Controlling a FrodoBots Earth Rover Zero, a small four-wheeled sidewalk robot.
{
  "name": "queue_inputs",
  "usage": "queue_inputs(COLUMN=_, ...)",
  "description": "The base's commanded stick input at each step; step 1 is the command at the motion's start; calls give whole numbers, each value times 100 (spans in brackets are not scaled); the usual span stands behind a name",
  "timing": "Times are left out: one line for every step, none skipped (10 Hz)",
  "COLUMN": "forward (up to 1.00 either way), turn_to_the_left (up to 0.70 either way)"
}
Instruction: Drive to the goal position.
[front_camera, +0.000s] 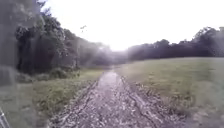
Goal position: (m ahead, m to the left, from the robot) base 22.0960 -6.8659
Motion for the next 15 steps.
queue_inputs(forward=50, turn_to_the_left=22)
queue_inputs(forward=50, turn_to_the_left=5)
queue_inputs(forward=50, turn_to_the_left=3)
queue_inputs(forward=50, turn_to_the_left=3)
queue_inputs(forward=50, turn_to_the_left=3)
queue_inputs(forward=50, turn_to_the_left=1)
queue_inputs(forward=50, turn_to_the_left=0)
queue_inputs(forward=50, turn_to_the_left=0)
queue_inputs(forward=50, turn_to_the_left=0)
queue_inputs(forward=50, turn_to_the_left=-6)
queue_inputs(forward=50, turn_to_the_left=-29)
queue_inputs(forward=50, turn_to_the_left=-42)
queue_inputs(forward=50, turn_to_the_left=-50)
queue_inputs(forward=50, turn_to_the_left=-50)
queue_inputs(forward=50, turn_to_the_left=0)
